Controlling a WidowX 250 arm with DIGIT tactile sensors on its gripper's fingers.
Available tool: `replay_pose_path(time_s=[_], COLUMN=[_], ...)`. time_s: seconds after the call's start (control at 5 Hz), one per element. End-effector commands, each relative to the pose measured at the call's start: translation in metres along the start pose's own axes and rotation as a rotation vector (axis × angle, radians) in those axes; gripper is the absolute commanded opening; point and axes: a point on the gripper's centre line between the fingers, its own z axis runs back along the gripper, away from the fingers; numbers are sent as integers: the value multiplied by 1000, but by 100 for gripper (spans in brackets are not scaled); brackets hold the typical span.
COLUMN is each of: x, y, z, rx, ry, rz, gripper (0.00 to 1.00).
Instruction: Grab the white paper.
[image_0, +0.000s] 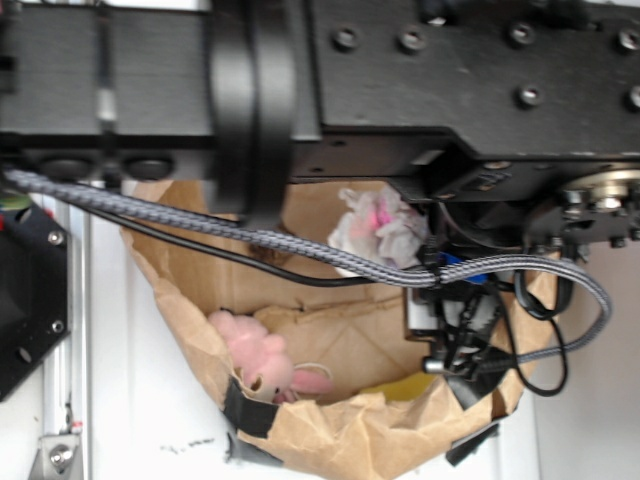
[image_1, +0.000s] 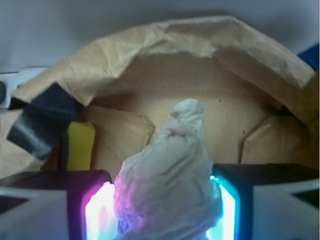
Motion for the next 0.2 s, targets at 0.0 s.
replay_pose_path(time_s=[0.0], x=[17], y=[17], z=[12], rx=[14], ry=[-57], rz=[1], gripper=[0])
